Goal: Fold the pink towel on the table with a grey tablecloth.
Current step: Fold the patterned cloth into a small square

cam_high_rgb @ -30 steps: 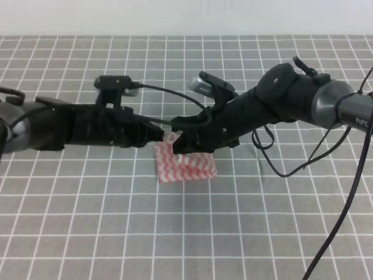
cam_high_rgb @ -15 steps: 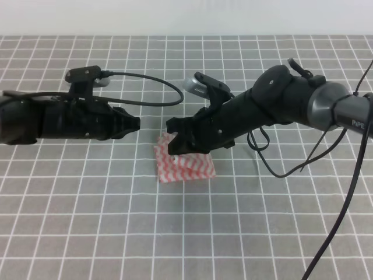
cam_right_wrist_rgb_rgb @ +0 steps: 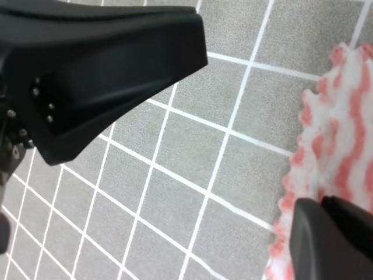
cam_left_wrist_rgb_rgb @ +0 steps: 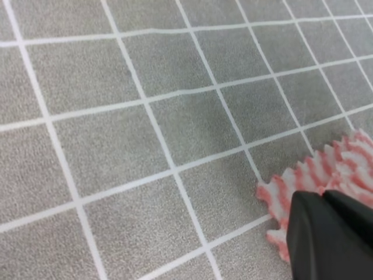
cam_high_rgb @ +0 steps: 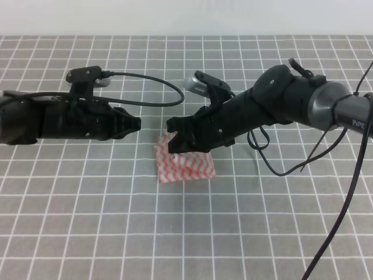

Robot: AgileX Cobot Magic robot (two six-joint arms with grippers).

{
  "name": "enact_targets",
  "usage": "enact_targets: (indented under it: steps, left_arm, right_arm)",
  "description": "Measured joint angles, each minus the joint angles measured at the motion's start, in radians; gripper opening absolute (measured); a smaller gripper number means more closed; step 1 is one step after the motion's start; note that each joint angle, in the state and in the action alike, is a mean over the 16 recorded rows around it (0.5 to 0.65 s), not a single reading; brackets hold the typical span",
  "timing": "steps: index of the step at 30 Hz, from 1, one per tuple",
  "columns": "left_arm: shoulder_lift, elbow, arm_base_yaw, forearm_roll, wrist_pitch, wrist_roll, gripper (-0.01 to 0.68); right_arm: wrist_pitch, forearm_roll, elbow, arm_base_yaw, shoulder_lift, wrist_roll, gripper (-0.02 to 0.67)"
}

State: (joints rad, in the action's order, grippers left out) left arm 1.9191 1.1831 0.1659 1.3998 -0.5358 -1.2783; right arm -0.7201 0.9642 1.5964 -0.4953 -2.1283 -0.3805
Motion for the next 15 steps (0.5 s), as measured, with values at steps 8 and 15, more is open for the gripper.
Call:
enact_targets:
  steps: [8,15]
  left_arm:
    - [0.001,0.0,0.0,0.0,-0.004,0.0,-0.003]
    - [0.001,0.0,0.0,0.0,-0.038,0.002,-0.003]
  right_arm:
    - [0.013,0.034,0.0,0.0,0.0,-0.014,0.15]
    - [0.014,0.021,0.0,0.006,0.001,-0.024,0.202]
